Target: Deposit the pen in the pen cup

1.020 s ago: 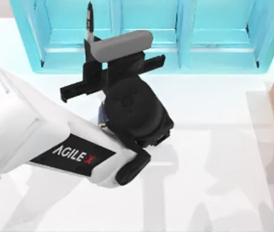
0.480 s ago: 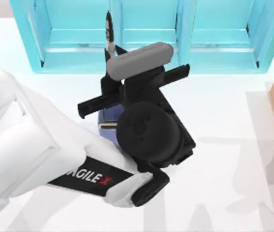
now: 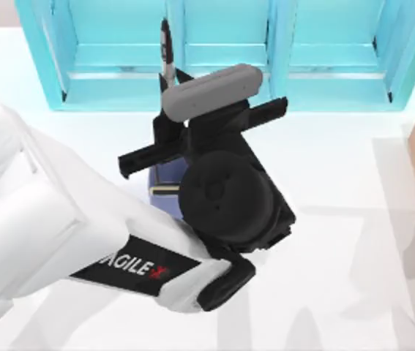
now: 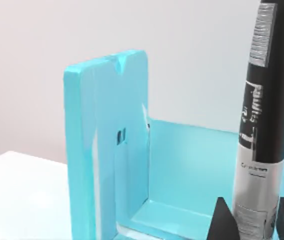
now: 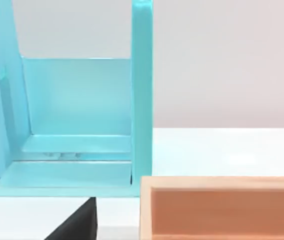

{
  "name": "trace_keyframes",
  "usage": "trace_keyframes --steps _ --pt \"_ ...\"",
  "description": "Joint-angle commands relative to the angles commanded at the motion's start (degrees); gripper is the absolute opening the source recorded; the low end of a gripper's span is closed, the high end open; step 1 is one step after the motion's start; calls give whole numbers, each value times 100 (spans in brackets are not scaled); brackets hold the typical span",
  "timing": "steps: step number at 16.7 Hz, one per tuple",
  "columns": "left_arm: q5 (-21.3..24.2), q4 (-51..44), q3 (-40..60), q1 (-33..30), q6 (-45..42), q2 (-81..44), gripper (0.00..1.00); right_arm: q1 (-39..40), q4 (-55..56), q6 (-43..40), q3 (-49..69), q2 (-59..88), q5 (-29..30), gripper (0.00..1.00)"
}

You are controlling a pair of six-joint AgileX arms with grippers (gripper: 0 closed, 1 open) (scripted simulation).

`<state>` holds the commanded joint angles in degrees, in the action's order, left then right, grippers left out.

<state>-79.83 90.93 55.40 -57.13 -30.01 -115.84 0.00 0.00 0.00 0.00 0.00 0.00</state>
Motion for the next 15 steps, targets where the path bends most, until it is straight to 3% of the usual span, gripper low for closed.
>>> trace_keyframes --steps 13,15 --pt "0 0 0 0 0 0 98 0 0 0 0 0 0 100" --pt "0 0 0 0 0 0 100 0 0 0 0 0 0 100"
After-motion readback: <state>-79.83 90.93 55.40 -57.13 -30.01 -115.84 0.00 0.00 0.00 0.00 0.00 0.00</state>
